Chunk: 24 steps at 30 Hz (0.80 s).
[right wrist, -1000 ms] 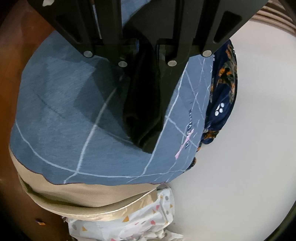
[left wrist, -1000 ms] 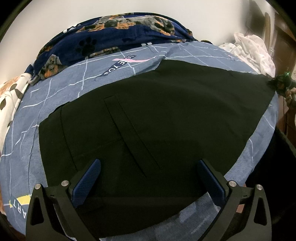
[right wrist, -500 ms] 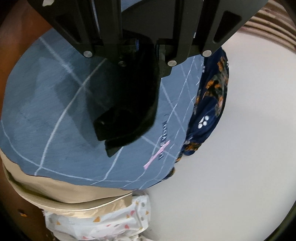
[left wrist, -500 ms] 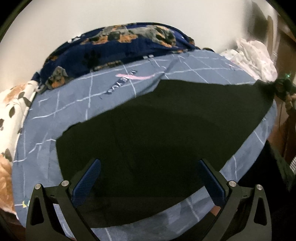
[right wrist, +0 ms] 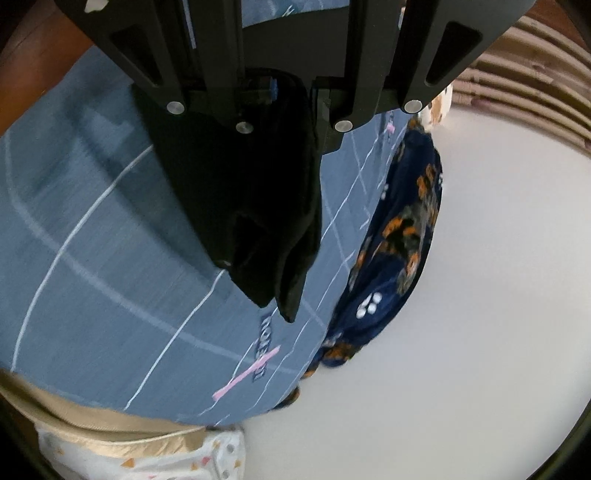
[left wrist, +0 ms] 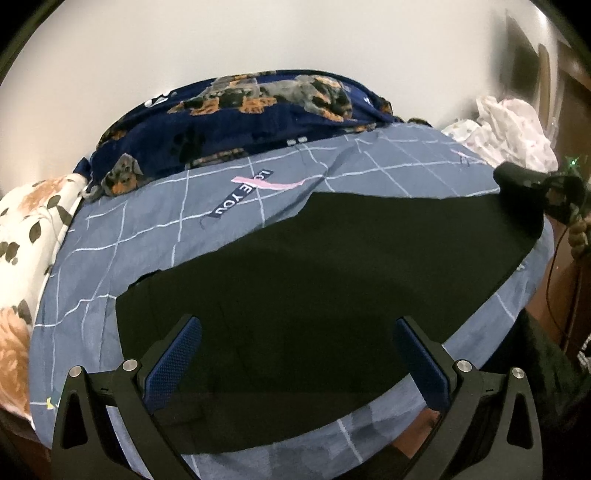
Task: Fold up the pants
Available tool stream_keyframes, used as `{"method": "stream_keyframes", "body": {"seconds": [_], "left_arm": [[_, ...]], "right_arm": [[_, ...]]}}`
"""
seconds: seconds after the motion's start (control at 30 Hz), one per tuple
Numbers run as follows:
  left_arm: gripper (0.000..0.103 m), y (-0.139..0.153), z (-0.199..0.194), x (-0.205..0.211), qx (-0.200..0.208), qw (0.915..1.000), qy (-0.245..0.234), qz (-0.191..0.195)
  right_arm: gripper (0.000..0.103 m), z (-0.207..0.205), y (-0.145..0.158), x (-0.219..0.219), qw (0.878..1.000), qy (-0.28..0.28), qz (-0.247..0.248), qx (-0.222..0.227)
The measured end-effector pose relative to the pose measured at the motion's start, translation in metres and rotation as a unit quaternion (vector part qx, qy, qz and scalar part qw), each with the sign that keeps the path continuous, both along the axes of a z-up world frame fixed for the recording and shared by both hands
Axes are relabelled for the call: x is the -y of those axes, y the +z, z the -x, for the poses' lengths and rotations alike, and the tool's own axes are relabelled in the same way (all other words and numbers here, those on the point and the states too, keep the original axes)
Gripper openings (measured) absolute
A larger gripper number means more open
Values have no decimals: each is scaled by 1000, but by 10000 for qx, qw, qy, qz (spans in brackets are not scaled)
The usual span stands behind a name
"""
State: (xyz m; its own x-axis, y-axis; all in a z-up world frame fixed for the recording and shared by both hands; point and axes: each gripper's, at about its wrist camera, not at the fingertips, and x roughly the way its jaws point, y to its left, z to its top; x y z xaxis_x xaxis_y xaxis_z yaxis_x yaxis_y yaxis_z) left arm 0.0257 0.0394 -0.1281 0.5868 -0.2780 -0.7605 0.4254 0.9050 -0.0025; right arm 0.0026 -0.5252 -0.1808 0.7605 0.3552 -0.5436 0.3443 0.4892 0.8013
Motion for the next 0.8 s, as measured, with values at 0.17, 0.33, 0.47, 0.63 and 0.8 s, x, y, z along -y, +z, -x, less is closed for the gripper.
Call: {"method": "stream_keyframes", "body": {"seconds": [0.17,0.33,0.47,0.63,0.8], "left_arm": [[103,-7,-2,-3,-146,9998,65,95],[103,-11,-5,-6,-239,9995,143,173],[103,-15,-7,-8,-328,9990,199,236],[103,-16,-7,-10,-339,9989,215,257],[103,-17,-7,-10,-360,9988,204,248]], "right_arm": [[12,-8,-7,-33,9994,318,-104,-62],[12,-14,-13,-60,9980,594,-175,-101],[12,-21,-15,-83,9963,839,-121,-141],[12,-28,-17,-110,9933,1138,20,-200],[12,-34,-20,-132,9902,1368,120,-269]]}}
